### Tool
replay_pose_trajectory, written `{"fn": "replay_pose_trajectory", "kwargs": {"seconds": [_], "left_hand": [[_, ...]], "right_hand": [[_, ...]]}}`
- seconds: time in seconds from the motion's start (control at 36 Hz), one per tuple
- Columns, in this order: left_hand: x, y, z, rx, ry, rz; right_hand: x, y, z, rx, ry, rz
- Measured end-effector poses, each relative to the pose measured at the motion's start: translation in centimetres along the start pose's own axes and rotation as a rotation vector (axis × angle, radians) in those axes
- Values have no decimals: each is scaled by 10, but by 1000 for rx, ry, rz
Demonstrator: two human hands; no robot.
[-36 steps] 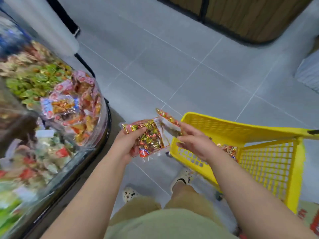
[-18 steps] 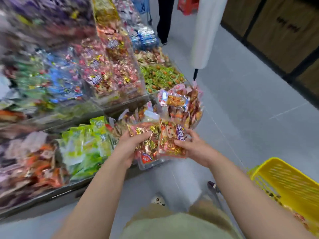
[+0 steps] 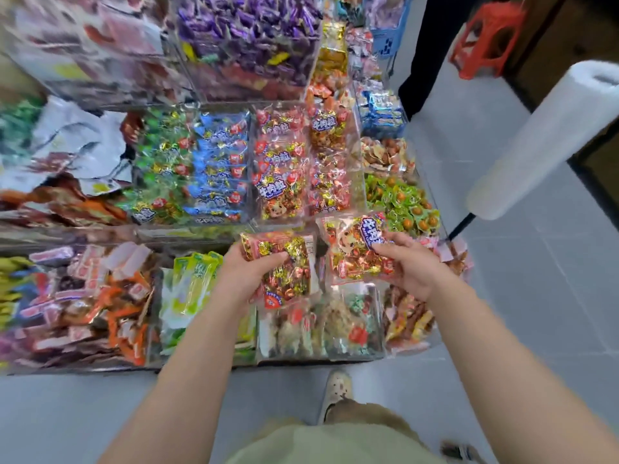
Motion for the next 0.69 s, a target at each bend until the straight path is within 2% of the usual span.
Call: {"fn": "replay_pose_trajectory", "kwargs": {"seconds": [0.11, 0.17, 0.28, 0.36, 0.42, 0.53, 0.61, 0.69], "left_hand": [[13, -31, 26, -47, 31, 106], [18, -44, 36, -59, 48, 134], [23, -67, 54, -45, 112, 128], [22, -80, 74, -70, 146, 87], [21, -88, 86, -76, 163, 49], [23, -107, 109, -87, 156, 1], [29, -121, 121, -107, 86, -15], [31, -134, 125, -99, 79, -43]], "right_hand": [[3, -56, -57, 115, 105, 44], [4, -83, -90, 200, 244, 84], [-9, -122, -162, 423, 672, 187], [-40, -135, -208, 623, 1118, 256], [-63, -147, -226, 690, 1334, 257], [-93, -190, -233, 612, 1657, 212], [-99, -221, -227, 500, 1781, 225], [-101, -240, -221, 511, 1876, 269]]}}
Point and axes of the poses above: each hand's wrist, its own y-axis away from the middle knuckle, its own x-axis out of the back of the hand, z = x × y, the point moved 9 cm from there along -y, towards the middle knuckle, and after that the axes turned 2 degrees about -y, right-handed, at the moved point
